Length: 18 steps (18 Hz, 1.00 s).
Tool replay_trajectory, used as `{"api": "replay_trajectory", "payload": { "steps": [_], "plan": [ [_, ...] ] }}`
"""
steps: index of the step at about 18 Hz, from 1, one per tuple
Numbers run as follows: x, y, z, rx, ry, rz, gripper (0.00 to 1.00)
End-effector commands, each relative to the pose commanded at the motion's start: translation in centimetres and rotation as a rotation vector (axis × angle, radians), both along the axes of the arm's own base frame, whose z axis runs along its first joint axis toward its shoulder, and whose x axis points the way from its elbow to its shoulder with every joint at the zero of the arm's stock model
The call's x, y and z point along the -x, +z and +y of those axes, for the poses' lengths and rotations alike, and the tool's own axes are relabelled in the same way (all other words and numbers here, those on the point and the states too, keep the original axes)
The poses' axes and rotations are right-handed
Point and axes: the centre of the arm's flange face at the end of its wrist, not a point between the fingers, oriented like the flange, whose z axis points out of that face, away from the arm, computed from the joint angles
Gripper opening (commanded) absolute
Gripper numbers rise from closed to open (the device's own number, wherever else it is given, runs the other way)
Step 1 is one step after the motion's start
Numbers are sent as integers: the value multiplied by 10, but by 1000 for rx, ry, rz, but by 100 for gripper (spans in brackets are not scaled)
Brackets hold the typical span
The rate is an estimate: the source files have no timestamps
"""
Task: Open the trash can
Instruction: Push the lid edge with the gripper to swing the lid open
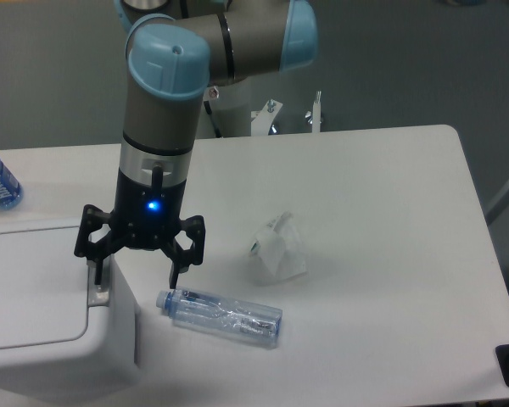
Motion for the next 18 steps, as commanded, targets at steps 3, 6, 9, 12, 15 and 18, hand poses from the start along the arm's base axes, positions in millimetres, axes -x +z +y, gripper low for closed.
{"api": "replay_trajectory", "payload": {
  "steps": [3, 6, 9, 12, 15, 18],
  "plan": [
    [1, -1, 1, 1, -1, 0, 100],
    [2, -1, 1, 1, 0, 0, 100],
    [3, 0, 0, 0, 2, 1, 100],
    [4, 4, 0, -6, 6, 4, 100],
    [12, 31, -5, -45, 16, 36, 100],
    [49, 77, -19, -97, 0, 142, 100]
  ]
}}
